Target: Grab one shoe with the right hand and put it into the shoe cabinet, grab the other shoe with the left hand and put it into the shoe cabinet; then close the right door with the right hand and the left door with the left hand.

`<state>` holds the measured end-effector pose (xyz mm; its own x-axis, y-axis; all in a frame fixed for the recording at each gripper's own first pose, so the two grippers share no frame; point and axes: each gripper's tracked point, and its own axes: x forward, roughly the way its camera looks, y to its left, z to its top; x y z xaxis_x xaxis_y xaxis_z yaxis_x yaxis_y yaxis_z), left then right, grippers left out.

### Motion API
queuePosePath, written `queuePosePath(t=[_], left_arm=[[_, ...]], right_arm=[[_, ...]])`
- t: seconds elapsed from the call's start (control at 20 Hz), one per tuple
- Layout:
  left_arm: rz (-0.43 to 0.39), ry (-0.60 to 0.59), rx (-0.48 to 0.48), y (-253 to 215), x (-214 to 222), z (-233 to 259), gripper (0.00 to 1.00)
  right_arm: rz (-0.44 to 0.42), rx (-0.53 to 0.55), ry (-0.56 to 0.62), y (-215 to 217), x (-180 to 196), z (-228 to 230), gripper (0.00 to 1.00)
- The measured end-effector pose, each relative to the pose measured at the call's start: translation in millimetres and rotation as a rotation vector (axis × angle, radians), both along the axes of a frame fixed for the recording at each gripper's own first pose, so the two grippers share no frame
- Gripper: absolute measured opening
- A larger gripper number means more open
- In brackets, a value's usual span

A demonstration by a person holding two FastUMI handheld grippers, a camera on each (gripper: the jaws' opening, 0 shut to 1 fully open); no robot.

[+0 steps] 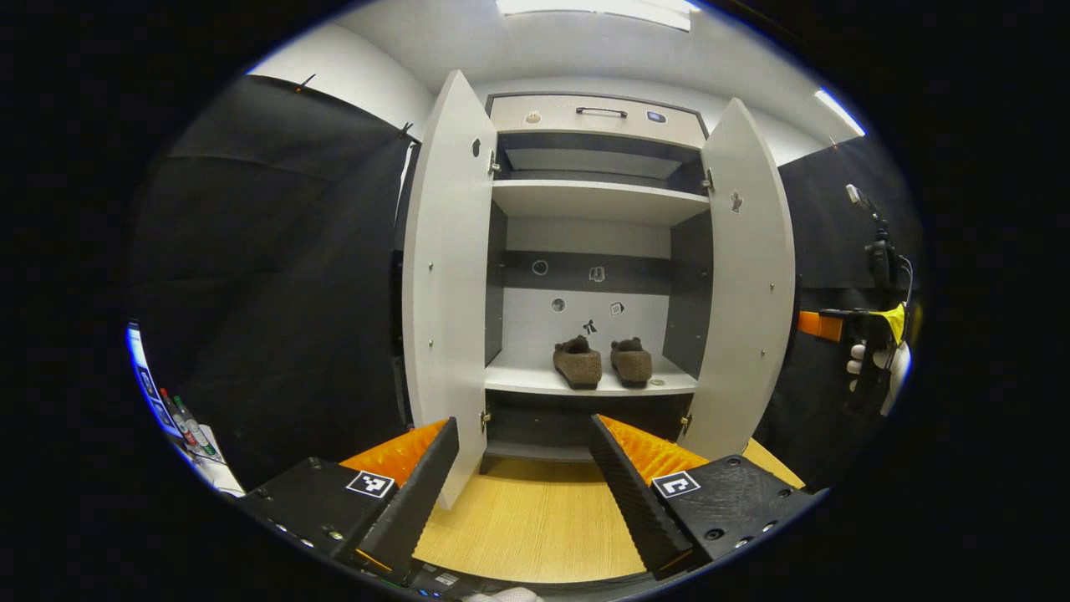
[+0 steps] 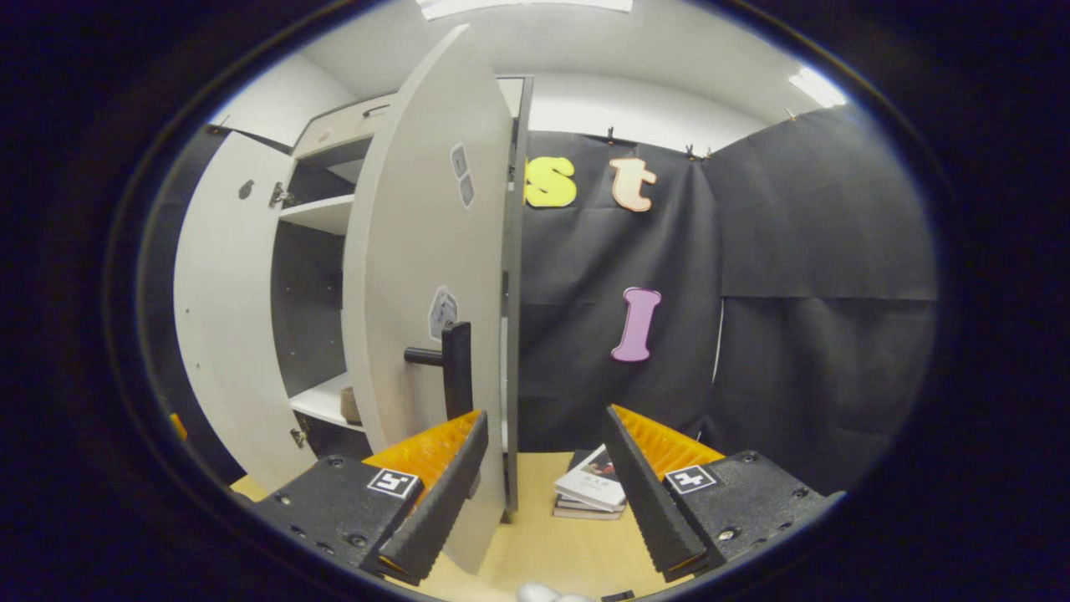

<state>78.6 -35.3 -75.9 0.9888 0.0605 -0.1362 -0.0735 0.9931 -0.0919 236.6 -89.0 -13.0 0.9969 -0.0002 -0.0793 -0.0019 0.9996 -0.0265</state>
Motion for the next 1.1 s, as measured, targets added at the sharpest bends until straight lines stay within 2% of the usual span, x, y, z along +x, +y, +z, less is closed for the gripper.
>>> queuePosePath(t=[0.05, 0.1, 0.15, 0.4, 0.55, 0.85, 1.1], left_arm=[[0.007, 0.001, -0.001, 3.1, -1.0, -0.7, 0.96], [0.014, 0.002, 0.001, 6.9, -2.8, 0.3, 0.96], [0.02, 0.001, 0.003, 10.1, -3.9, 0.1, 0.96], [0.058, 0.016, 0.012, 25.9, -12.0, -3.5, 0.96], [0.077, 0.025, 0.015, 35.1, -17.0, -5.9, 0.96], [0.08, 0.032, 0.016, 55.5, -18.7, -7.5, 0.96], [0.082, 0.015, 0.048, 93.7, -2.5, -3.7, 0.96]], right_arm=[[0.02, 0.001, 0.005, 10.0, 1.5, -1.4, 0.93], [0.04, 0.0, 0.005, 20.7, 2.6, -1.0, 0.88], [0.059, -0.004, 0.005, 31.2, 4.6, -1.0, 0.93], [0.143, 0.011, 0.001, 82.5, 19.6, -4.4, 0.93], [0.165, 0.052, 0.005, 100.4, 19.7, -0.9, 0.99], [0.158, 0.013, -0.014, 103.2, -16.2, 3.2, 0.99], [0.118, 0.011, 0.015, 95.7, -60.3, -13.1, 0.99]])
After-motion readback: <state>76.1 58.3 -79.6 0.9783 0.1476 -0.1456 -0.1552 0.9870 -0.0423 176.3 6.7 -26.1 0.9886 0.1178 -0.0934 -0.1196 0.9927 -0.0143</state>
